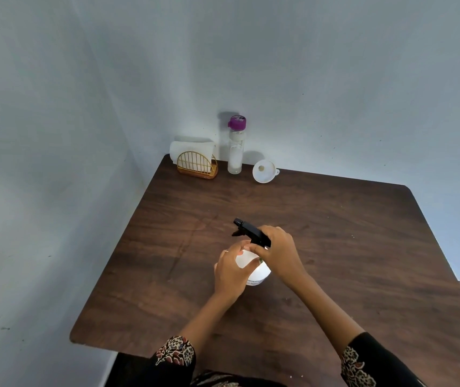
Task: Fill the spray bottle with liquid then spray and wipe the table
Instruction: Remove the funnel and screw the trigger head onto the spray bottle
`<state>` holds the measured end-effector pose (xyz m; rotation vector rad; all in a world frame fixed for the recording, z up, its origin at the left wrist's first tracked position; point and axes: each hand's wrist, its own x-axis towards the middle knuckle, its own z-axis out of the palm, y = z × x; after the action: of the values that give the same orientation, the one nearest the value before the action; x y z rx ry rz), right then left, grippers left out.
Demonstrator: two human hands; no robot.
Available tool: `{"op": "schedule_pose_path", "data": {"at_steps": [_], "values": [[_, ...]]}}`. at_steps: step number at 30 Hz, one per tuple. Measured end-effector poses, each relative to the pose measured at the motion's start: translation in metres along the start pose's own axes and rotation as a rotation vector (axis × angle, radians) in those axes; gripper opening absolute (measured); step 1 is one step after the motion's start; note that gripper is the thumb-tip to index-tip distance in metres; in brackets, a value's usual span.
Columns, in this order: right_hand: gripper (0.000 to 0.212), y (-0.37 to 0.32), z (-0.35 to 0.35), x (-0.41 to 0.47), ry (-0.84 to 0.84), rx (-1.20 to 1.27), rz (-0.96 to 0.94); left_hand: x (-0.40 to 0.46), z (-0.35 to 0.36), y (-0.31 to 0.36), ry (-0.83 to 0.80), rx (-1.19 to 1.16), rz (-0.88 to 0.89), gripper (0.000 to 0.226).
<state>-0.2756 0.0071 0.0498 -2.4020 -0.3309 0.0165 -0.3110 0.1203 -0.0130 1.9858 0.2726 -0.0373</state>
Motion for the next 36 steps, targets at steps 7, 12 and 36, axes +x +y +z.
{"op": "schedule_pose_path", "data": {"at_steps": [7,12,36], "values": [[0.017,0.006,-0.002,-0.001,-0.059,0.096,0.074,0.001,0.004,-0.004,-0.007,0.070,0.043,0.045],[0.020,0.012,-0.012,-0.001,-0.154,0.146,0.097,0.003,0.005,-0.008,-0.011,0.135,0.069,0.044],[0.030,0.021,0.026,-0.018,0.210,0.334,0.169,-0.001,0.008,-0.012,0.020,0.136,0.154,0.032]]}}
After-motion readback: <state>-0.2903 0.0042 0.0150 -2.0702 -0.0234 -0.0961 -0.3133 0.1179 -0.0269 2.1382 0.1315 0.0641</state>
